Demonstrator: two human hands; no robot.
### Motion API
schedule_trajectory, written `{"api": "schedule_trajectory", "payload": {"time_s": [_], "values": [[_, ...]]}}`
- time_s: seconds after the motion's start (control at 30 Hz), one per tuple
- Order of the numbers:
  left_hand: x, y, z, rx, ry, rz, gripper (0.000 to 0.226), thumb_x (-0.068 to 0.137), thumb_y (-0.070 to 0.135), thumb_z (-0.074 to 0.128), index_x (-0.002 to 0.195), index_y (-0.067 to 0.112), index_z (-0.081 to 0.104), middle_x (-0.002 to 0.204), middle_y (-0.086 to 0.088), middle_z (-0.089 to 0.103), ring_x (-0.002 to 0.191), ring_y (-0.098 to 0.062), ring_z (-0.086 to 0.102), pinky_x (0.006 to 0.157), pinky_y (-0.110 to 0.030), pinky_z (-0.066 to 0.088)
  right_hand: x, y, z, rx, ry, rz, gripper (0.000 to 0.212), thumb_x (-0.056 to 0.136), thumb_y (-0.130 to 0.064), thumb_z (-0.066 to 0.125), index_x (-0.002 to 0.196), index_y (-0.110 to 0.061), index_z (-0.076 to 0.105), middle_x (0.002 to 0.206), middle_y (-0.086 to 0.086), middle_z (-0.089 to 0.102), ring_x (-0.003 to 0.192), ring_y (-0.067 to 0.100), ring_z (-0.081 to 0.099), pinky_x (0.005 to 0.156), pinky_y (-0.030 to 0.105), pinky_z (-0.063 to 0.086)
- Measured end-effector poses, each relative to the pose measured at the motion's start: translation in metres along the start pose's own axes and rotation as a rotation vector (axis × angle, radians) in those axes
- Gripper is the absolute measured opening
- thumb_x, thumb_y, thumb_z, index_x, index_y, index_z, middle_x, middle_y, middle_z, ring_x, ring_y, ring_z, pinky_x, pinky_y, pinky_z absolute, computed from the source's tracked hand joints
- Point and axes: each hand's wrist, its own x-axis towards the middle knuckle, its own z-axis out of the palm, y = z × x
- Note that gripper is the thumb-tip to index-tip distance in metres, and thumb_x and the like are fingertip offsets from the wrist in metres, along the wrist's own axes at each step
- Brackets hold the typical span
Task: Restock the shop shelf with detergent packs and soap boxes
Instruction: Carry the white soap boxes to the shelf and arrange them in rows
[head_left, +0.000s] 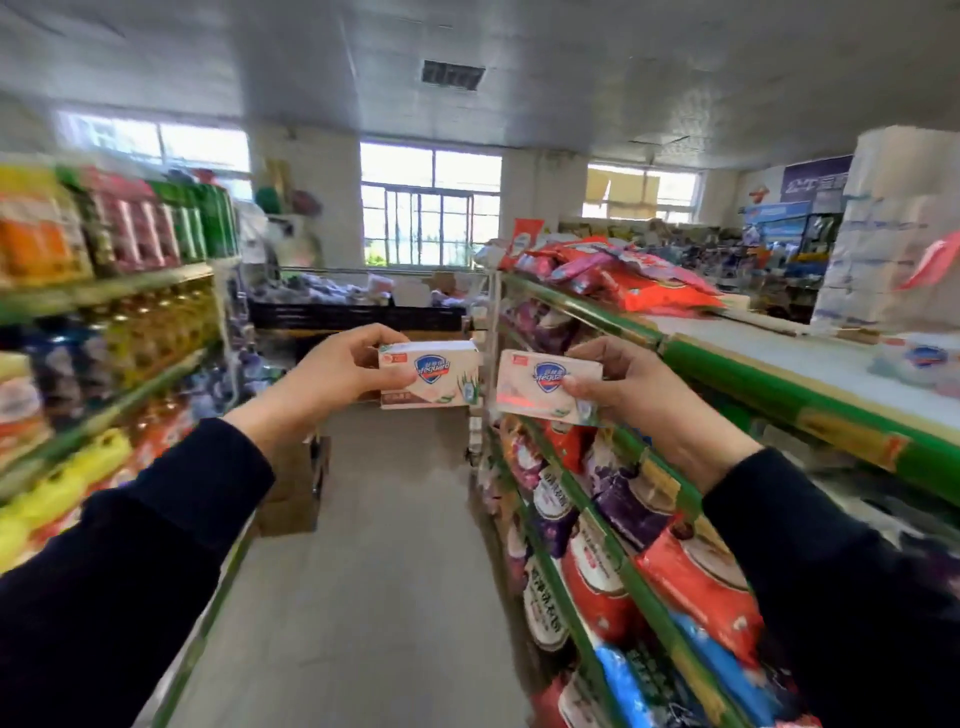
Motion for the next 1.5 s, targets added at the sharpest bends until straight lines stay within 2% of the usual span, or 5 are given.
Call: {"api": "schedule_trajectory", "payload": {"time_s": [0.17,0.57,0.77,1.33,1.5], "values": [[-0.091,-0.005,-0.101,0.063,0.22,-0.108,0.019,0.086,0.014,0.079,0.102,0.022,0.071,0.097,-0.002,0.08,0.081,-0.009,0.076,0.059,-0.018,0.054,0.011,-0.039,0.109,0.052,-0.208,-0.078,0.024,0.088,-0.007,0.077,0.107,-0.013,0.065,0.108,0.009,0.076,0.079,0.01,0.075,0.058,0.019,0.055],[-0.345,0.046,-0.308,0.317,0.698,-0.289,0.041,0.081,0.026,0.084,0.119,0.024,0.068,0.102,0.002,0.08,0.093,-0.023,0.077,0.085,-0.044,0.062,-0.038,-0.17,0.388,0.195,-0.635,-0.334,0.024,0.087,-0.024,0.08,0.108,-0.026,0.069,0.103,-0.004,0.08,0.099,0.025,0.076,0.091,0.056,0.058],[-0.463,0.076,-0.373,0.522,0.934,-0.324,0.025,0.085,0.026,0.082,0.107,0.025,0.071,0.104,0.005,0.079,0.093,-0.012,0.076,0.086,-0.037,0.061,-0.097,-0.233,0.503,0.389,-0.812,-0.421,0.027,0.087,-0.021,0.079,0.112,-0.027,0.07,0.1,-0.007,0.08,0.081,0.006,0.074,0.061,0.017,0.052],[-0.624,0.136,-0.406,1.443,1.143,-0.721,0.028,0.095,0.03,0.067,0.12,0.022,0.057,0.112,0.0,0.068,0.096,-0.02,0.062,0.075,-0.037,0.045,-0.191,-0.351,0.71,0.617,-1.045,-0.566,0.026,0.09,-0.029,0.076,0.111,-0.038,0.064,0.115,-0.003,0.073,0.099,0.014,0.073,0.078,0.034,0.06],[-0.64,0.14,-0.417,1.712,1.075,-0.956,0.036,0.094,0.048,0.062,0.122,0.025,0.058,0.103,0.001,0.076,0.103,-0.025,0.068,0.124,-0.046,0.015,-0.203,-0.367,0.748,0.631,-1.124,-0.57,0.024,0.091,-0.028,0.075,0.11,-0.037,0.062,0.107,-0.007,0.075,0.096,0.012,0.073,0.067,0.026,0.058]]}}
